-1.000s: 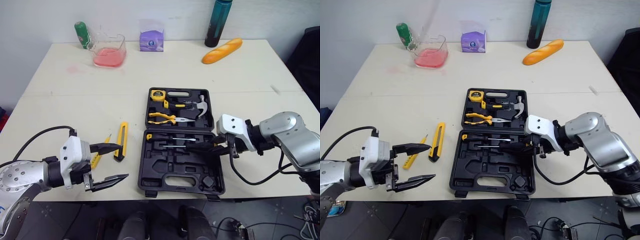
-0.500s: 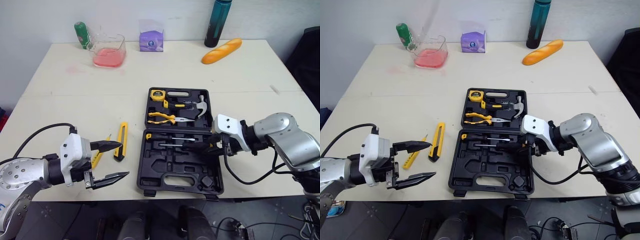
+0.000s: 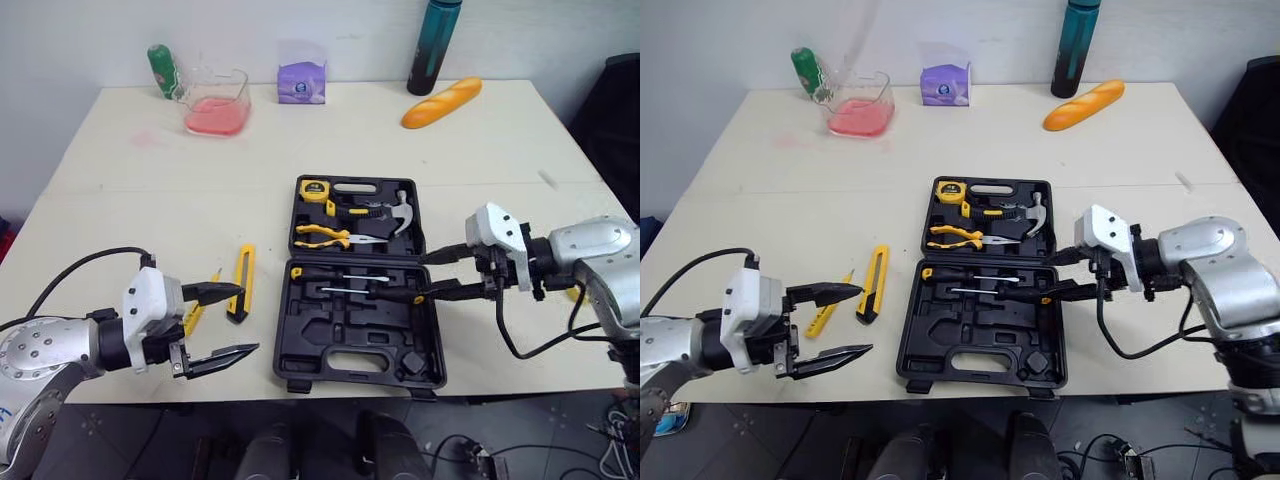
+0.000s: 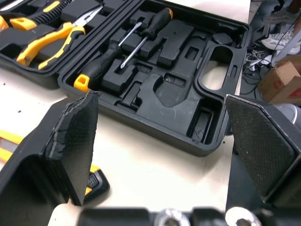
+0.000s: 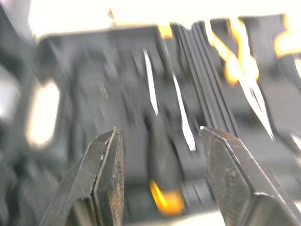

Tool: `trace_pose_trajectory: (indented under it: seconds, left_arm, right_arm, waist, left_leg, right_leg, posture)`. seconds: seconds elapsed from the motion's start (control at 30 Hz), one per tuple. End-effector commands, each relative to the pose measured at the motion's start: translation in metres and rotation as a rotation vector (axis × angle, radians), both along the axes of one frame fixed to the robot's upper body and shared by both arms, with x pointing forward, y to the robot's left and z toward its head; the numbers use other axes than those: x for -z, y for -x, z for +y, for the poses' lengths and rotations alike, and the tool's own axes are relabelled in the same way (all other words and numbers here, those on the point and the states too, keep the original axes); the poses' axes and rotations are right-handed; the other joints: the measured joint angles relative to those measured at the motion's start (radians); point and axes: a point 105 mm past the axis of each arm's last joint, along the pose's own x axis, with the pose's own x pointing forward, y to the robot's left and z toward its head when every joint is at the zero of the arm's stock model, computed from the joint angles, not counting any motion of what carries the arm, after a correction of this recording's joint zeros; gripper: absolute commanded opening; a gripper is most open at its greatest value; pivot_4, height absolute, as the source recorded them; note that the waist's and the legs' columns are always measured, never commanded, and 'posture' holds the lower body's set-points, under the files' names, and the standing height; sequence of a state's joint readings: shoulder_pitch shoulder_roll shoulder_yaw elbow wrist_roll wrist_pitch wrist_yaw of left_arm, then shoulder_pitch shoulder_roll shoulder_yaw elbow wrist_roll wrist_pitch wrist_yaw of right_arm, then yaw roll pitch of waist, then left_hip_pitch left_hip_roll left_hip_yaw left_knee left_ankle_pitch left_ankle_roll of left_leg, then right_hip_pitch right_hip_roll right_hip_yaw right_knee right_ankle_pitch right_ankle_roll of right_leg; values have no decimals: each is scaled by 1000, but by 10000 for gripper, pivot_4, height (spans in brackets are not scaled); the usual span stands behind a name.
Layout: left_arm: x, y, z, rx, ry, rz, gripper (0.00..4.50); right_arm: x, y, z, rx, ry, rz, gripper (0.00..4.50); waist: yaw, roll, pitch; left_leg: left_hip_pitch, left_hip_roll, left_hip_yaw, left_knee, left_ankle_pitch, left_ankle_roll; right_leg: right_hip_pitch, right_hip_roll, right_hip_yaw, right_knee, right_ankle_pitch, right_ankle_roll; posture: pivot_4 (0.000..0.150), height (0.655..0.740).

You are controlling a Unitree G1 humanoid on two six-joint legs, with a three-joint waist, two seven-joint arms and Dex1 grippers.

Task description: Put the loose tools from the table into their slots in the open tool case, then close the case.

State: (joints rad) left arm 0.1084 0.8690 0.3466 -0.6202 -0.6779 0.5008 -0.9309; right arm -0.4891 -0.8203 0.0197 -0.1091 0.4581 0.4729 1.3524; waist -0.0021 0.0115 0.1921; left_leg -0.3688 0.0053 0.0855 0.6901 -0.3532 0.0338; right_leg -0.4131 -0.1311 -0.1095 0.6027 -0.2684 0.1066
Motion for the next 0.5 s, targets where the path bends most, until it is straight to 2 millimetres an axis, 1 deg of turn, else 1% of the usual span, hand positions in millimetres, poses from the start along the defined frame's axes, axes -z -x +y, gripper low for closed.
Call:
trace_pose_trajectory:
  seconds: [0.03, 0.07, 0.1, 0.2, 0.3, 0.37, 0.43, 0.5]
  left_arm:
    - [-5, 0, -4, 24, 3, -36, 45000]
    - [-5, 0, -4, 25, 2, -36, 45000]
    - [-5, 0, -5, 27, 2, -37, 45000]
    - [-6, -1, -6, 29, 0, -42, 45000]
    - [-6, -1, -6, 29, -1, -43, 45000]
    - [-6, 0, -7, 27, -2, -45, 45000]
    - [-6, 0, -7, 25, -2, -47, 45000]
    - [-7, 1, -7, 21, -1, -47, 45000]
  right_arm:
    - [2, 0, 2, -13, -36, -39, 8283]
    - [5, -2, 2, -9, -33, -46, 3330]
    - [7, -4, 4, -7, -44, -54, 1068]
    - [14, -12, 14, -2, -68, -89, 1068]
    - [20, -16, 21, -3, -78, -97, 1068]
    - [31, -18, 26, -7, -61, -93, 1068]
    - [39, -20, 29, -15, -33, -102, 1068]
    - [42, -22, 29, -14, -29, -101, 1068]
  waist:
    - [1, 0, 0]
    - [1, 0, 0]
    - [1, 0, 0]
    - [-1, -1, -1]
    - [-1, -1, -1]
    - [-1, -1, -1]
    - [-1, -1, -1]
    - [0, -1, -1]
  left_leg:
    - [0, -1, 0, 0, 0, 0]
    - [0, -1, 1, 0, 0, 1]
    - [0, -2, 1, 1, 0, 1]
    - [0, -3, 1, 2, 0, 2]
    - [0, -2, 1, 2, 0, 2]
    - [0, -2, 1, 2, 0, 2]
    - [0, -3, 1, 2, 0, 2]
    - [0, -3, 1, 3, 0, 2]
  right_leg:
    - [0, 0, 0, 0, 0, 0]
    - [0, 0, 0, 0, 0, 0]
    - [0, 0, 0, 0, 0, 0]
    - [0, -1, 1, 1, 0, 1]
    - [0, 0, 1, 1, 0, 1]
    - [0, 0, 1, 1, 0, 1]
    - [0, 0, 1, 1, 0, 1]
    - [0, -1, 1, 2, 0, 1]
  posture:
    - [1500, 7349]
    - [1500, 7349]
    - [1500, 7349]
    - [1500, 7349]
    - [1500, 7349]
    - [1500, 7349]
    - [1500, 7349]
    - [1500, 7349]
